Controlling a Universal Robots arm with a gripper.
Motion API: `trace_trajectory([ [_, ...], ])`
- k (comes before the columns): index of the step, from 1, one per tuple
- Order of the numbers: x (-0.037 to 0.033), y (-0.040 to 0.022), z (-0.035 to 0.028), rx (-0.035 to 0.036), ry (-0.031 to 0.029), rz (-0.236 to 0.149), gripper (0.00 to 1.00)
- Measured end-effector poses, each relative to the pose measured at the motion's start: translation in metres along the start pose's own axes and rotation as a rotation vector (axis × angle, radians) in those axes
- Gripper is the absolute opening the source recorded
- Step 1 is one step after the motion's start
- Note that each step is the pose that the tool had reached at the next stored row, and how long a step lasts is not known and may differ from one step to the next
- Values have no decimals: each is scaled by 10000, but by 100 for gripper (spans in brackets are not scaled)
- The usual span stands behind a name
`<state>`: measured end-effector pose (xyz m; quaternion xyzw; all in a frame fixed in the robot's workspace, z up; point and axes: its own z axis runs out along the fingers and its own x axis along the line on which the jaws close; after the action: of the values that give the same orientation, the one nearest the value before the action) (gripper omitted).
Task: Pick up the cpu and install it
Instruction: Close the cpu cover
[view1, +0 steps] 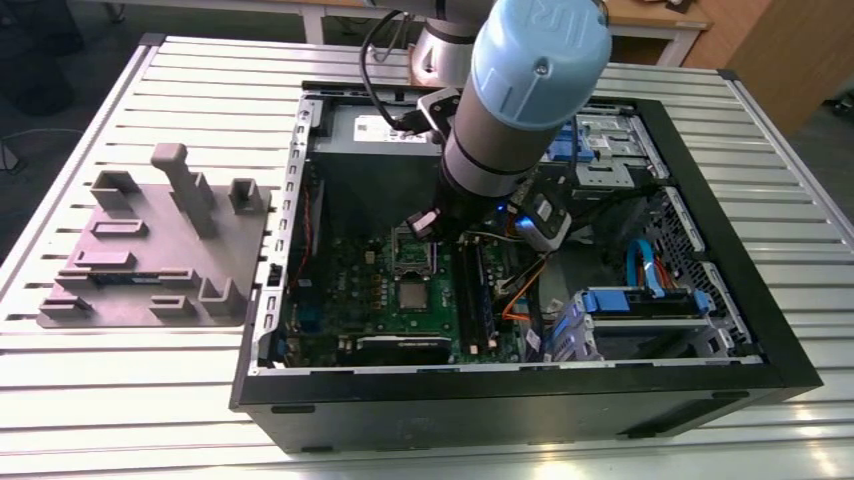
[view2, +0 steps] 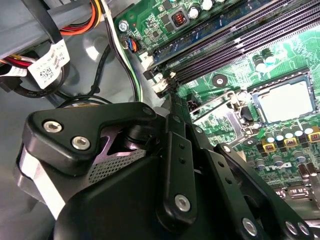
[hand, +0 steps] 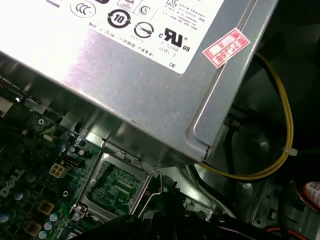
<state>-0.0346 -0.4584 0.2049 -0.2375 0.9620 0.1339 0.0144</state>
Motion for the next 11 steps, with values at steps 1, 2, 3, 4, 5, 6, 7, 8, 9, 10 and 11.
trace_trajectory([
  [1,-1,0,0,0,-1,1,10],
  [2,-1,0,0,-3,-3,1,10],
  [3,-3,1,1,-5,-4,1,10],
  [4,-5,3,2,-5,-2,0,10],
  [5,-6,5,2,-10,-2,-4,10],
  [6,-8,7,4,-21,-7,-12,10],
  [7,-10,12,6,-25,-7,-18,10],
  [8,-13,17,9,-31,-8,-27,10],
  [9,-15,21,11,-35,-8,-35,10],
  [10,-17,24,13,-36,-8,-39,10],
  [11,-18,26,15,-39,-8,-43,10],
])
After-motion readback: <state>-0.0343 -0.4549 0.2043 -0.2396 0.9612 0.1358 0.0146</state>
